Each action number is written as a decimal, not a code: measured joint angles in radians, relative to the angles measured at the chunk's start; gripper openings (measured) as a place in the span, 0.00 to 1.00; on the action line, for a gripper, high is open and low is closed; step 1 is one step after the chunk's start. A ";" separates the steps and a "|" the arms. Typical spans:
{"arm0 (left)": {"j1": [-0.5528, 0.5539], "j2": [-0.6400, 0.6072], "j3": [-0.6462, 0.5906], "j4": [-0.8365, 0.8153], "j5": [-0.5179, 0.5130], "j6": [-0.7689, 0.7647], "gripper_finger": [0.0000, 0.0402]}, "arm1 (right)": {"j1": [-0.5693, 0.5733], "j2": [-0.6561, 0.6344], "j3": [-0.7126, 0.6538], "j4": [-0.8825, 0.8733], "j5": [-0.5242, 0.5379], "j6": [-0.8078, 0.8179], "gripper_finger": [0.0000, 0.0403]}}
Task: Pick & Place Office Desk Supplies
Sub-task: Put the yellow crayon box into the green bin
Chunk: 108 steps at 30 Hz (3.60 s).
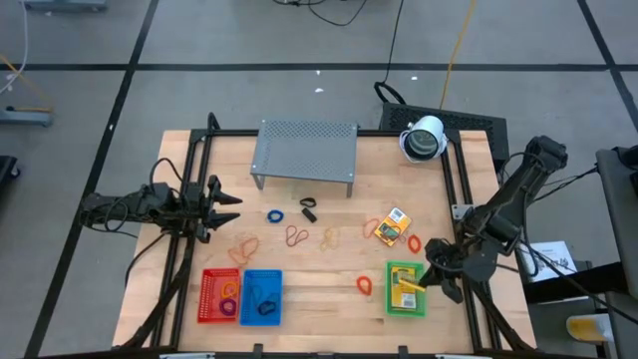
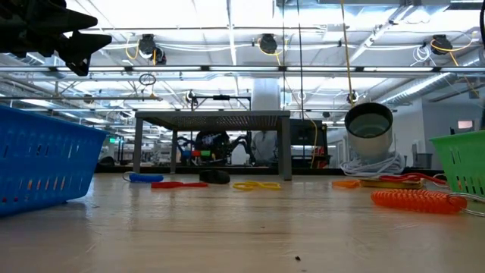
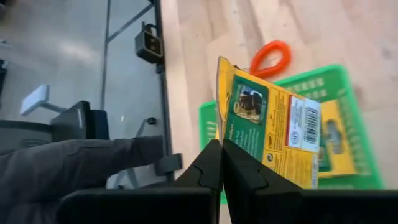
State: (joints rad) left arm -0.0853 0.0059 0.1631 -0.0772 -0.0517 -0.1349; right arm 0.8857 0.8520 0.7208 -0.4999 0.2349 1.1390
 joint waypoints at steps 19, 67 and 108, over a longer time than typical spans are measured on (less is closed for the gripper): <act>0.000 0.000 0.000 0.000 0.000 0.000 0.49 | -0.042 0.032 0.001 -0.126 0.000 -0.049 0.00; 0.000 0.000 0.000 0.000 0.000 0.000 0.49 | -0.174 0.142 0.001 0.267 0.066 -0.193 0.24; 0.000 0.000 0.000 0.000 0.000 0.000 0.49 | -0.453 1.043 0.873 -0.669 -0.127 0.069 0.23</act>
State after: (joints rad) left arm -0.0856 0.0063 0.1631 -0.0773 -0.0517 -0.1349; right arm 0.4328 1.8948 1.5940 -1.1693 0.1083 1.2083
